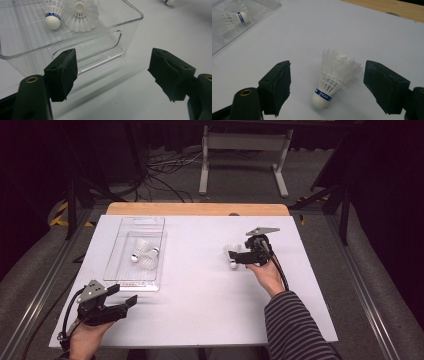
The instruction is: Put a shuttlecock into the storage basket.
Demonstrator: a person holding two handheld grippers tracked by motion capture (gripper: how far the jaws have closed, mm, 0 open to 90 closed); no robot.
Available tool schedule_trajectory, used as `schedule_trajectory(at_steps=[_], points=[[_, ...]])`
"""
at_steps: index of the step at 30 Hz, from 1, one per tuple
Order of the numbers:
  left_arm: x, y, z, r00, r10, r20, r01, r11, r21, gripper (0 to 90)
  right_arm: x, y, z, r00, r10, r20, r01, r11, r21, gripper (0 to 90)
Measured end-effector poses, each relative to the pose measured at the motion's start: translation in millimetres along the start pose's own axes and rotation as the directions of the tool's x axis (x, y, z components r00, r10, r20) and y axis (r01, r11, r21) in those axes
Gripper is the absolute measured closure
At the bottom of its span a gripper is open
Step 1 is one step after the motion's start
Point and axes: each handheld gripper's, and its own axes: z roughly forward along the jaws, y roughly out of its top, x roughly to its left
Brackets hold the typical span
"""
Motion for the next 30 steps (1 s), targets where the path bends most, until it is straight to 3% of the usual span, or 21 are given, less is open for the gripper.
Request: schedule_trajectory(at_steps=[6, 16, 21, 30], points=[[0.0, 0.1, -0.3, 1.0, 0.004, 0.002, -0.004, 1.0, 0.003, 23.9, -2.3, 6.7, 5.3, 0.9999, -0.009, 0.012, 0.008, 0.997, 0.081, 23.5], [-0.4, 0.0, -0.2, 1.0, 0.006, 0.001, -0.006, 1.0, 0.0, 23.9, -1.0, 26.0, 10.1, 0.9987, -0.045, 0.026, 0.04, 0.988, 0.146, 26.1], [-0.4, -0.1, -0.3, 1.0, 0.004, 0.004, -0.004, 1.0, -0.002, 23.9, -0.3, 36.6, 16.5, 0.9993, -0.03, 0.022, 0.024, 0.978, 0.207, 30.2], [-0.8, -0.3, -0.4, 1.0, 0.003, 0.009, -0.003, 1.0, -0.002, 23.9, 1.6, 50.3, 32.1, 0.9966, -0.059, 0.057, 0.039, 0.952, 0.305, 33.0]])
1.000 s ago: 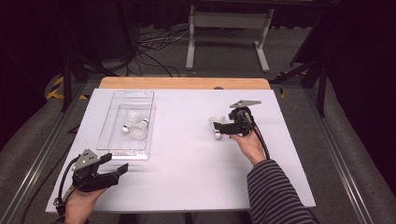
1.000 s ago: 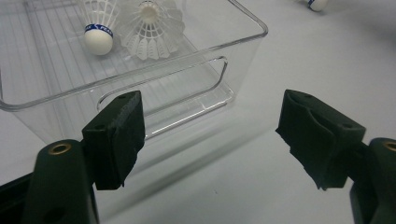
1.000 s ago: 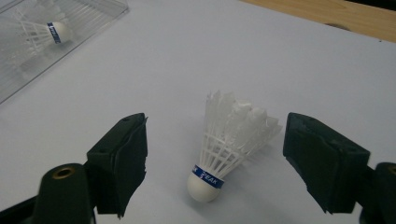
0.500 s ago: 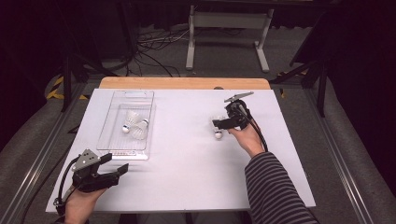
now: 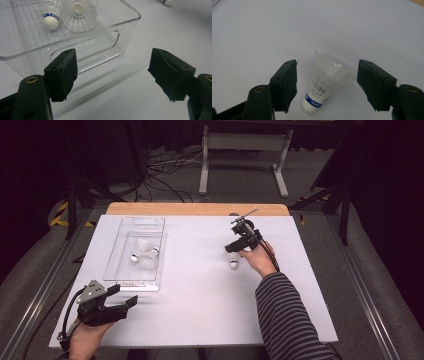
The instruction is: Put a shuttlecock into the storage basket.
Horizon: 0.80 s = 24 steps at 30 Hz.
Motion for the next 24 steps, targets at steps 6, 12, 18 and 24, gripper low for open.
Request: schedule_trajectory(at_steps=[6, 12, 18, 24], points=[[-1.5, 0.4, 1.1, 1.0, 0.007, 0.006, -0.007, 1.0, 0.004, 23.8, -1.4, 6.1, 5.7, 0.9998, -0.007, 0.019, 0.006, 1.0, 0.026, 33.2], [-1.5, 0.4, 1.2, 0.9999, 0.008, 0.009, -0.008, 1.0, 0.005, 23.7, -3.1, 10.7, 9.7, 0.9993, 0.009, 0.038, -0.011, 0.999, 0.047, 34.2], [-1.4, 0.5, 1.0, 0.9998, 0.015, 0.013, -0.015, 0.9999, 0.007, 23.6, -5.5, 13.5, 13.2, 0.9991, 0.024, 0.035, -0.026, 0.998, 0.064, 39.9], [-1.4, 0.4, 1.1, 0.9997, 0.016, 0.016, -0.016, 0.9998, 0.009, 23.6, -2.5, 16.9, 18.1, 0.9995, 0.007, 0.032, -0.01, 0.997, 0.08, 44.0]])
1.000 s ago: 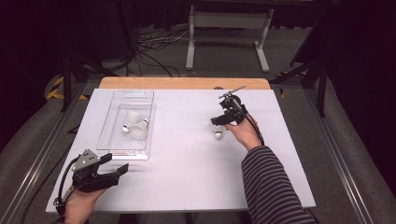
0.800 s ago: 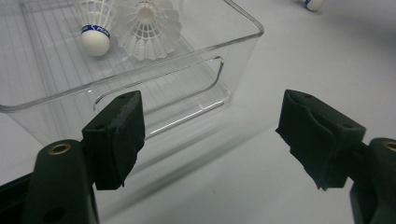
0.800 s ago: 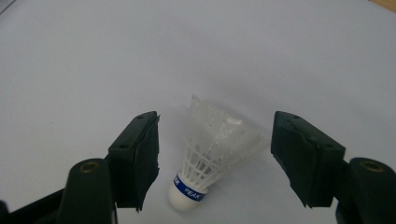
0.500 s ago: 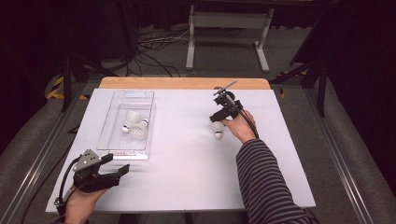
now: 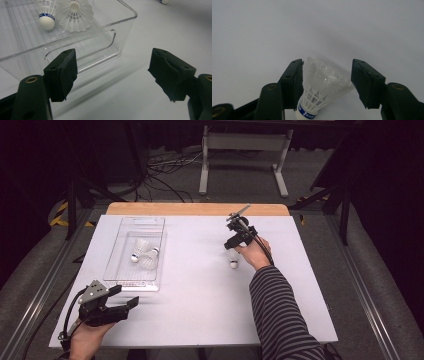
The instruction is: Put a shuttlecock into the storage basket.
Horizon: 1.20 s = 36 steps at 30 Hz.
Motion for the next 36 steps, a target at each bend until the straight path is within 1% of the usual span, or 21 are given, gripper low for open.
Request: schedule_trajectory(at_steps=[7, 18, 23, 26, 29, 36], points=[[-0.1, -0.2, 0.1, 1.0, -0.001, 0.006, 0.001, 1.0, 0.0, 23.6, 0.3, 0.9, 3.4, 1.0, 0.001, -0.009, -0.001, 1.0, 0.011, 46.1], [0.2, -0.5, 0.7, 1.0, -0.002, 0.005, 0.002, 1.0, 0.003, 23.6, -2.4, -0.8, 5.7, 0.9996, 0.013, -0.027, -0.012, 0.999, 0.031, 52.4], [0.5, -0.4, 0.9, 1.0, 0.0, 0.004, 0.0, 1.0, 0.005, 23.6, -3.9, -2.1, 4.8, 0.9993, 0.017, -0.032, -0.016, 0.999, 0.034, 57.7], [0.7, -0.4, 0.7, 1.0, 0.0, 0.005, 0.0, 1.0, 0.007, 23.6, -4.3, -3.4, 5.9, 0.999, 0.018, -0.04, -0.016, 0.999, 0.052, 62.2], [0.5, -0.5, 0.9, 1.0, 0.001, 0.002, -0.001, 1.0, 0.005, 23.6, -4.6, -4.2, 6.7, 0.999, 0.014, -0.043, -0.012, 0.998, 0.057, 65.8], [0.4, -0.5, 0.8, 1.0, 0.0, 0.002, 0.0, 1.0, 0.006, 23.6, -4.3, -4.9, 7.9, 0.9976, 0.02, -0.067, -0.015, 0.997, 0.075, 74.9]])
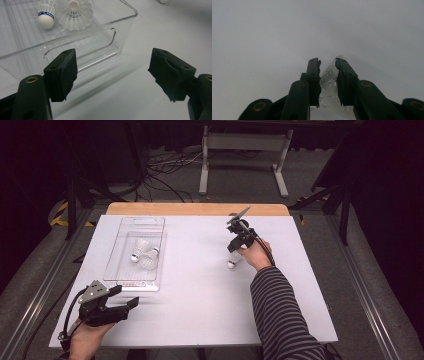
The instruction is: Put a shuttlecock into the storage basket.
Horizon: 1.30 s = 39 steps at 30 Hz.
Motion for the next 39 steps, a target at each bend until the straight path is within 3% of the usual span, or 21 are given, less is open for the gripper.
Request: schedule_trajectory(at_steps=[12, 21, 39], points=[[-0.6, 0.0, 0.0, 1.0, -0.001, 0.001, 0.001, 1.0, 0.003, 23.6, 3.6, -2.2, -4.9, 0.999, 0.002, -0.045, -0.003, 1.0, -0.005, 84.3], [-0.7, 0.1, -0.1, 1.0, 0.002, -0.001, -0.002, 1.0, 0.007, 23.6, 10.2, -3.4, -7.2, 0.9971, -0.018, -0.074, 0.017, 1.0, -0.012, 86.6], [-1.1, 0.2, 0.0, 1.0, 0.003, -0.004, -0.003, 1.0, 0.008, 23.6, 15.6, -14.0, -23.0, 0.996, -0.06, -0.066, 0.058, 0.998, -0.026, 87.0]])
